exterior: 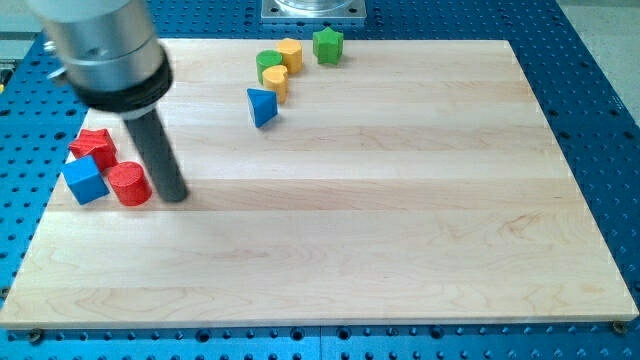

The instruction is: Push the red circle upwards

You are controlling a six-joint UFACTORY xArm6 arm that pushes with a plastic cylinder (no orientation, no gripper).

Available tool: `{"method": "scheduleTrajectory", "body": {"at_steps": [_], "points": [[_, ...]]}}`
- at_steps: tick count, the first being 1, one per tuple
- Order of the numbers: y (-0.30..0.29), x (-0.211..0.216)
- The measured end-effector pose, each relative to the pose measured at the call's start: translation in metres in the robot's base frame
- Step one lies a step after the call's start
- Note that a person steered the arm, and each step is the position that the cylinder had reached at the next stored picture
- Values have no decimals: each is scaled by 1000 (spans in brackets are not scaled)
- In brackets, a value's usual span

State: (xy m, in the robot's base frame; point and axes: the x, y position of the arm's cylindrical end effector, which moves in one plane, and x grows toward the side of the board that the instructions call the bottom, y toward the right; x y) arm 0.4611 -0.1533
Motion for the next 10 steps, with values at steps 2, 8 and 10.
{"method": "scheduleTrajectory", "body": {"at_steps": [2,8,10], "points": [[-4,65],[58,-18],[50,-4]]}}
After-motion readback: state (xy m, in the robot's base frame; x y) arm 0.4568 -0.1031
